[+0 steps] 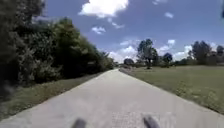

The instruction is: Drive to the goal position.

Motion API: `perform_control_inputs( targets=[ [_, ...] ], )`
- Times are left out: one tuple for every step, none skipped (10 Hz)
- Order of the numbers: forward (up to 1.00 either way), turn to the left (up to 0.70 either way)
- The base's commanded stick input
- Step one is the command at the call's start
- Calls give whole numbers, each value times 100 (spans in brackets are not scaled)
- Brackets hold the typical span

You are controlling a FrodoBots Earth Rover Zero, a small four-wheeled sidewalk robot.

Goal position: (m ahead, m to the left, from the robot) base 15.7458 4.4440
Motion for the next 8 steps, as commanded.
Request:
perform_control_inputs(
  targets=[
    [50, 0],
    [50, 0],
    [50, 0],
    [50, -32],
    [50, -50],
    [50, -50],
    [50, -50],
    [50, 0]
  ],
)
